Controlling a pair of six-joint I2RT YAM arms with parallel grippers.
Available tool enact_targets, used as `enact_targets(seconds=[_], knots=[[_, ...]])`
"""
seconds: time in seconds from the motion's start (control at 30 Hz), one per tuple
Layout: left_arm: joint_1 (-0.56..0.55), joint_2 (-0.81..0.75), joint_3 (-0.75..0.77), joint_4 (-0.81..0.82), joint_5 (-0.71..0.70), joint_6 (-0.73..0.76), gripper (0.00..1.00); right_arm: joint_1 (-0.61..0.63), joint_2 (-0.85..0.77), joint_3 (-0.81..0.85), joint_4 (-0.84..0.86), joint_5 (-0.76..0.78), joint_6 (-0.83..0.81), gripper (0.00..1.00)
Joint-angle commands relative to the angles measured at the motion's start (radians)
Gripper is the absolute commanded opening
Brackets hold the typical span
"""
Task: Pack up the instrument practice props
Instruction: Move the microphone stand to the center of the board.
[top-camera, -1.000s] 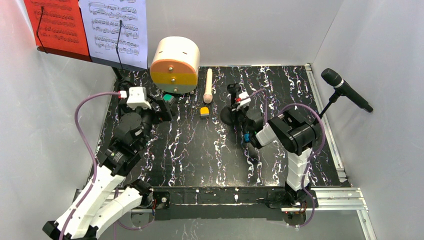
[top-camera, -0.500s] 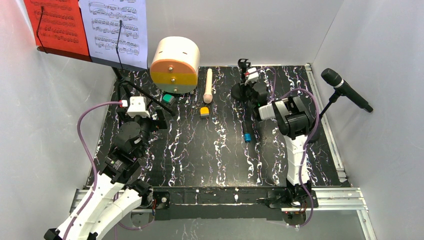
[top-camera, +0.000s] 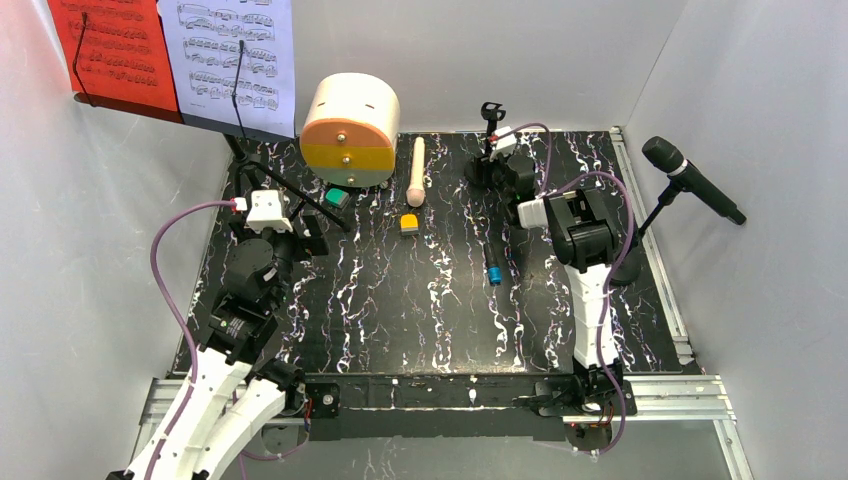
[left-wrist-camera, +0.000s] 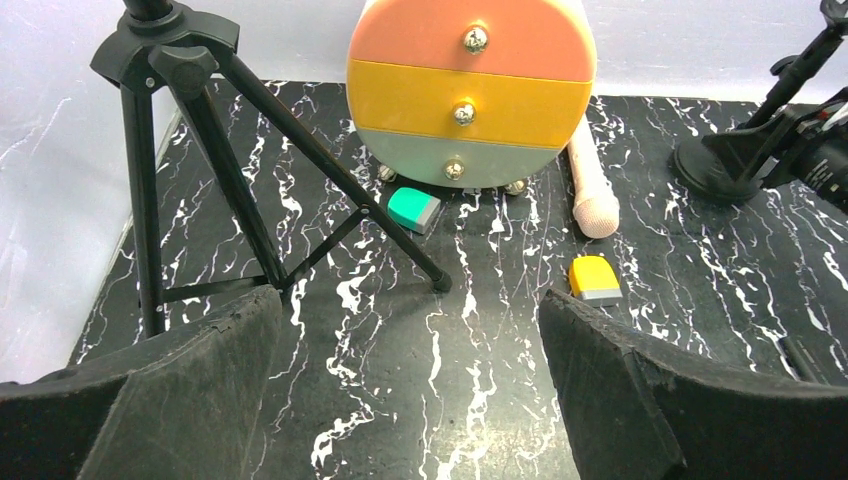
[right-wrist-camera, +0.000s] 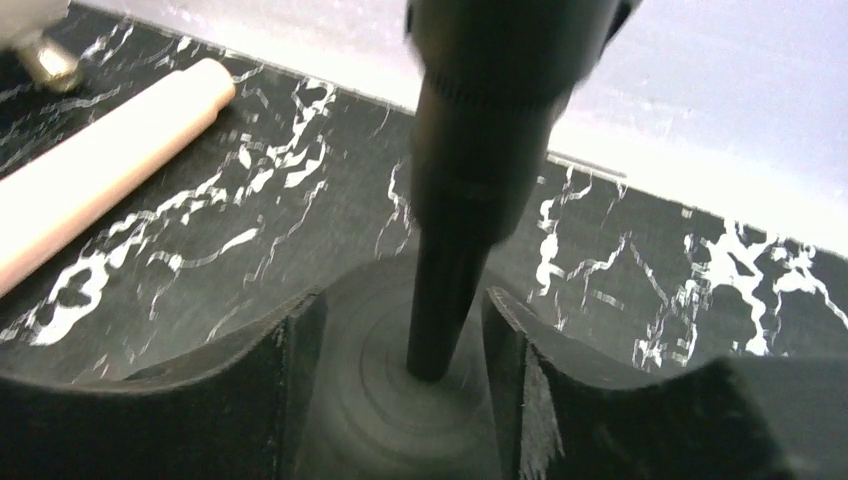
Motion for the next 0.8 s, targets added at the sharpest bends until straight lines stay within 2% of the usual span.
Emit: enact_targets(seconds=[0.0, 0.27, 0.4, 0.57, 0.77], knots=[[0.02, -0.014, 0.001, -0.005, 0.057, -0.02, 0.98, 0.0, -0.15, -0.112, 0.025, -0.008, 0.013, 0.69], [0.026, -0.04, 0.004, -0.02, 0.09, -0.037, 0.98, 0.021, -0.449, -0.437, 0.013, 0.057, 0.052, 0.75], [0.026, -0.057, 0.006, -0.027, 0.096, -0.045, 0.99, 0.055, -0.63, -0.595, -0.048, 0.158, 0.041, 0.77], [0.026, -0.083, -0.003, -0.029, 0.098, -0.05, 0.98, 0.075, -0.88, -0.774, -0.166, 0.284, 0.048, 0.81], [0.026, -0.087, 0.002, -0.032, 0.099, -0.057, 0.98, 0.075, -1.186, -0.896, -0.394, 0.448, 0.111, 0.84]])
